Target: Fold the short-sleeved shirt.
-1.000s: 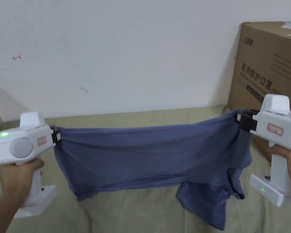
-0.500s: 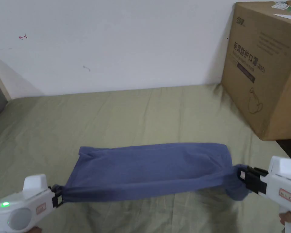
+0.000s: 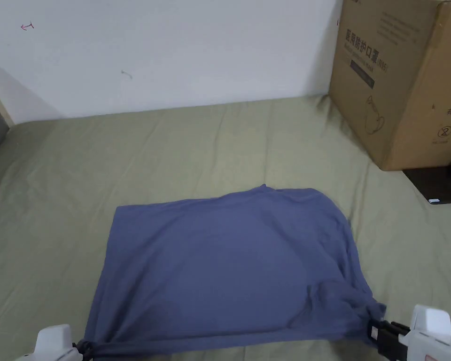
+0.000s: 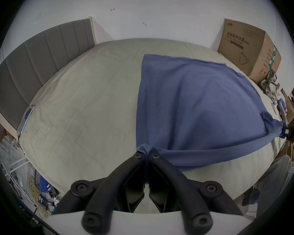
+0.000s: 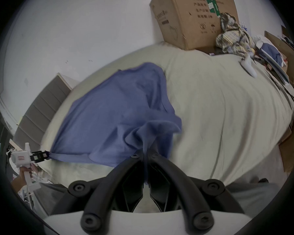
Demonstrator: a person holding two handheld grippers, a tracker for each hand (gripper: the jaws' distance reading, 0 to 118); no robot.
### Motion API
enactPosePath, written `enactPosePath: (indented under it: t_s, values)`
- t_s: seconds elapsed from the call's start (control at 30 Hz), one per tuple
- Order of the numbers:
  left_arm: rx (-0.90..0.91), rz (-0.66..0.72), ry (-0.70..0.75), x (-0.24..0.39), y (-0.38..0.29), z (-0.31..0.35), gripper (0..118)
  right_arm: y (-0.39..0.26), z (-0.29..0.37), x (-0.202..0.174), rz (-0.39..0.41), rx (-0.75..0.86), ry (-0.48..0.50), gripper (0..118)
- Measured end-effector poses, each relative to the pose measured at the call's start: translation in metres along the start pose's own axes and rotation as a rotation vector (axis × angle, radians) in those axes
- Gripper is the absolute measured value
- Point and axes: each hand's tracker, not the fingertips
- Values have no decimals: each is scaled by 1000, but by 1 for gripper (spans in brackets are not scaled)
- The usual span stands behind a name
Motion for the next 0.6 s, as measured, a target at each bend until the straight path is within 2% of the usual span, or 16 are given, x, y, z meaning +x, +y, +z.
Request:
enactPosePath:
  t_s: [0.2, 0.23, 0.27, 0.3, 0.33, 0.4, 0.43, 0.6]
  values:
    - [-50, 2, 33, 9, -9, -16, 0, -19, -33, -1, 13, -118, -158, 3]
    - [-51, 14, 39, 9, -8, -16, 5, -17, -34, -4, 31, -116, -161, 4]
    - [-57, 24, 42, 10, -6, -14, 15, -14, -32, -9, 51, -116, -175, 11]
    - [-55, 33, 37, 10, -3, -11, 26, -12, -29, -15, 66, -114, -183, 32]
    - [-56, 47, 42, 11, 1, -7, 55, -6, -23, -21, 80, -108, -205, 55]
    - [-38, 88, 28, 12, 14, 8, 97, 11, -10, -31, 114, -67, -232, 98]
    - [6, 108, 5, 14, 22, 17, 110, 21, -3, -39, 131, -33, -217, 101]
    - [269, 113, -61, 37, 78, 78, 111, 83, 45, -85, 227, 254, -191, 100]
